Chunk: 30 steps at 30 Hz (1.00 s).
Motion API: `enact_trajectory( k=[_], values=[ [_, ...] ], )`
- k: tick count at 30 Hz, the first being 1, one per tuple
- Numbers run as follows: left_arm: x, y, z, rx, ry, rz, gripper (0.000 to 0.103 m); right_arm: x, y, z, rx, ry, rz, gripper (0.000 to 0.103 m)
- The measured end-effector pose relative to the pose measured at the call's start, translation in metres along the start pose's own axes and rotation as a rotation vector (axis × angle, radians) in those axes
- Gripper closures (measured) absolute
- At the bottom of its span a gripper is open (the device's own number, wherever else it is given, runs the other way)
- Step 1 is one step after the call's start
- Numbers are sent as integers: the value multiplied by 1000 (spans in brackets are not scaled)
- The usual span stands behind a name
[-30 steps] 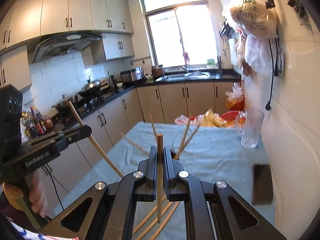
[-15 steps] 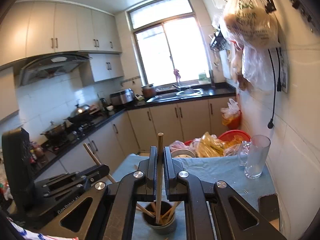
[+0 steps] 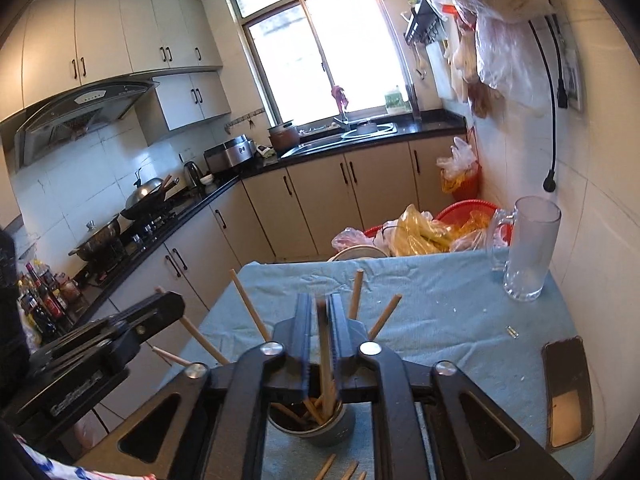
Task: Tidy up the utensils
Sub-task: 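Open both tools to release the chopsticks into the black cup, then grasp a chopstick with the left tool while the right tool grasps another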
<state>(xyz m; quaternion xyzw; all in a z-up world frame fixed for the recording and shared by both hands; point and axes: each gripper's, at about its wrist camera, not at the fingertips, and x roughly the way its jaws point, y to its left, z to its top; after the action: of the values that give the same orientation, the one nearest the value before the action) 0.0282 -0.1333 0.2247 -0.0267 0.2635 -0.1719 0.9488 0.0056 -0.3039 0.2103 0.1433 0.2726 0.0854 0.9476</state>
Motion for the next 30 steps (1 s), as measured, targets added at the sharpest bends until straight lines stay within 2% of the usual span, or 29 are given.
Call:
enact_trajectory(
  k=[1, 2, 7, 12, 21, 25, 30],
  values=[
    [-4, -1, 0, 2, -10, 2, 68, 0, 0, 0, 1, 0, 0, 74],
    [-8, -1, 0, 4, -19, 3, 67, -1, 1, 0, 0, -4, -4, 70],
    [-39, 0, -2, 6, -56, 0, 60, -12, 1, 1, -3, -20, -11, 69],
    [-79, 4, -11, -2, -109, 5, 51, -33, 1, -3, 3, -40, -16, 60],
    [-150, 1, -52, 55, -203, 42, 29, -78, -5, -33, 6, -39, -37, 49],
    [-162, 3, -71, 69, -176, 46, 25, -92, -13, -53, 7, -10, -67, 45],
    [-156, 12, -100, 59, -98, 74, 25, -99, -32, -84, 19, 50, -106, 44]
  ],
)
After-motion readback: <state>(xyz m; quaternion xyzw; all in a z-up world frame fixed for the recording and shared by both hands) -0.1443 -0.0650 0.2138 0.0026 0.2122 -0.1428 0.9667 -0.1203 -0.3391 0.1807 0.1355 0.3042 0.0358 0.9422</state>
